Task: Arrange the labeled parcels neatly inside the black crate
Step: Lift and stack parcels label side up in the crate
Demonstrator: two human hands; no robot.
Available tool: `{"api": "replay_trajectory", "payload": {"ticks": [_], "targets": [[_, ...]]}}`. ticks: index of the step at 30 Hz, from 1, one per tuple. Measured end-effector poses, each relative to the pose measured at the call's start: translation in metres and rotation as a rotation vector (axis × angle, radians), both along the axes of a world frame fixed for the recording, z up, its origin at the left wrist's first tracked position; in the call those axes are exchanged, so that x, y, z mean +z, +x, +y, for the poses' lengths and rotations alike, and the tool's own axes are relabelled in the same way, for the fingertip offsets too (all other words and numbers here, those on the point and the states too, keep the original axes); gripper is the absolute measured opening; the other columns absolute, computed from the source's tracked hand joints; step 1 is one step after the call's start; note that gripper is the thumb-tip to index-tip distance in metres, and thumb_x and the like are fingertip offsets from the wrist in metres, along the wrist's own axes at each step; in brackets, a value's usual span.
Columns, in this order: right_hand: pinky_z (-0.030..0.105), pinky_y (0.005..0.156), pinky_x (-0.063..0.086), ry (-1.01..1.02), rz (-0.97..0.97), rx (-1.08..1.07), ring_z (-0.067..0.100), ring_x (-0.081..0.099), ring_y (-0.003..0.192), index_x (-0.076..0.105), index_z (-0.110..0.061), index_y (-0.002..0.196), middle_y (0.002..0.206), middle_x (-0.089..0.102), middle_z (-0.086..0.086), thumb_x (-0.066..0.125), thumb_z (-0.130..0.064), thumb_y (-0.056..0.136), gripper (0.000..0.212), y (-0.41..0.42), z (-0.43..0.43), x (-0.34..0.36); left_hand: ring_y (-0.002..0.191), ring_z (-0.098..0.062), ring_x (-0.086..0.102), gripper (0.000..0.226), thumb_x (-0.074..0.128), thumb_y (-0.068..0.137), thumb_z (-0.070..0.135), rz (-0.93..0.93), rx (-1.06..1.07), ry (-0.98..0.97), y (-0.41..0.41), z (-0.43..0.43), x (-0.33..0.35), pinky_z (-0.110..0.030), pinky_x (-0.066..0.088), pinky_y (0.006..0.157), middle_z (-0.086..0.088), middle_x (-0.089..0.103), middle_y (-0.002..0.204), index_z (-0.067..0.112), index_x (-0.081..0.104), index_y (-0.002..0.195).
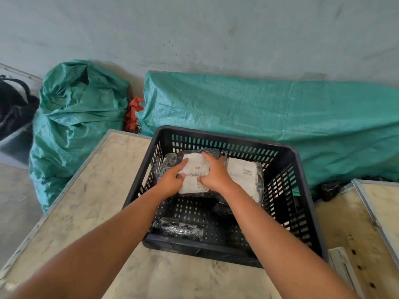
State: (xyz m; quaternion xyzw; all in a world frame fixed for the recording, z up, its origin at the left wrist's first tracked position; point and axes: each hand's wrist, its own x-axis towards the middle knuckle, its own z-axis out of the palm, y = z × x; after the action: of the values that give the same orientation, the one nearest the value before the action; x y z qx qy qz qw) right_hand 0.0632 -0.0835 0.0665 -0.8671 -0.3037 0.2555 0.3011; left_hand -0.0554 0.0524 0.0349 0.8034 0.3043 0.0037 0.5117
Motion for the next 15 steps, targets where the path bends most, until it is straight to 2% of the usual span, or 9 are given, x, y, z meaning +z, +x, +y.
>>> {"api": "replay_trajectory", "payload": {"ticks": [1,2,4,6,7,11,14,15], "targets": [[0.024,0.094,0.048,-0.032,-0.025,0.005,0.033,0.046,0.137,0.027,-0.031,0.161,0.167,0.011,0.018,0.083,-0.012,0.084,0.097,0.000,0.002,-0.006,0.070,-0.011,0.056,0.060,0.044,0.106,0.014,0.008,-0.009,0.016,0.000,0.001,-0.002,-0.018,0.047,0.054,-0.009,0.061,0.128,0.040,0.028,0.157],[0.026,0.099,0.043,-0.062,-0.036,0.012,0.034,0.042,0.140,0.028,-0.030,0.161,0.165,0.015,0.019,0.083,-0.014,0.084,0.096,0.000,0.002,-0.011,0.076,-0.014,0.060,0.064,0.046,0.105,0.013,0.028,-0.041,0.021,-0.001,0.000,-0.004,-0.022,0.051,0.060,-0.011,0.059,0.132,0.041,0.023,0.159],[0.026,0.099,0.042,-0.097,-0.015,0.017,0.033,0.046,0.135,0.029,-0.025,0.161,0.156,0.031,0.016,0.085,-0.015,0.082,0.097,0.002,0.001,-0.020,0.096,-0.023,0.065,0.078,0.052,0.104,0.014,0.123,-0.153,0.047,0.000,-0.002,-0.009,-0.033,0.057,0.076,-0.016,0.049,0.144,0.042,0.006,0.161],[0.036,0.107,0.042,-0.121,0.004,0.018,0.034,0.048,0.133,0.027,-0.020,0.162,0.148,0.039,0.016,0.088,-0.016,0.079,0.103,0.006,0.002,-0.025,0.117,-0.034,0.060,0.089,0.054,0.103,0.018,0.260,-0.253,0.126,0.006,-0.001,-0.014,-0.042,0.053,0.094,-0.024,0.033,0.156,0.041,-0.010,0.160],[0.038,0.107,0.042,-0.144,0.002,0.023,0.035,0.048,0.132,0.026,-0.019,0.162,0.147,0.040,0.017,0.088,-0.015,0.078,0.105,0.006,0.003,-0.026,0.120,-0.036,0.057,0.092,0.054,0.103,0.019,0.306,-0.280,0.160,0.008,0.000,-0.015,-0.044,0.050,0.099,-0.027,0.030,0.157,0.039,-0.015,0.159],[0.037,0.104,0.046,-0.284,0.008,0.038,0.035,0.051,0.131,0.018,-0.020,0.163,0.158,0.029,0.023,0.082,-0.009,0.083,0.103,0.002,0.022,-0.028,0.095,-0.022,0.059,0.097,0.063,0.098,0.020,0.355,-0.299,0.263,0.020,0.004,-0.018,-0.036,0.053,0.084,-0.018,0.057,0.135,0.028,-0.009,0.162],[0.039,0.104,0.050,-0.512,-0.002,0.036,0.039,0.050,0.135,0.011,-0.020,0.164,0.167,0.000,0.027,0.074,-0.002,0.089,0.099,-0.001,0.036,-0.029,0.106,-0.025,0.062,0.099,0.069,0.095,0.021,0.388,-0.294,0.323,0.025,0.001,-0.024,-0.031,0.050,0.086,-0.015,0.060,0.136,0.022,-0.002,0.163],[0.039,0.102,0.052,-0.579,-0.033,0.053,0.040,0.051,0.134,0.009,-0.017,0.164,0.167,-0.002,0.028,0.069,0.001,0.091,0.097,-0.004,0.037,-0.032,0.112,-0.027,0.061,0.101,0.071,0.093,0.021,0.407,-0.307,0.335,0.024,-0.001,-0.028,-0.030,0.048,0.088,-0.015,0.059,0.136,0.020,-0.001,0.163]]}}
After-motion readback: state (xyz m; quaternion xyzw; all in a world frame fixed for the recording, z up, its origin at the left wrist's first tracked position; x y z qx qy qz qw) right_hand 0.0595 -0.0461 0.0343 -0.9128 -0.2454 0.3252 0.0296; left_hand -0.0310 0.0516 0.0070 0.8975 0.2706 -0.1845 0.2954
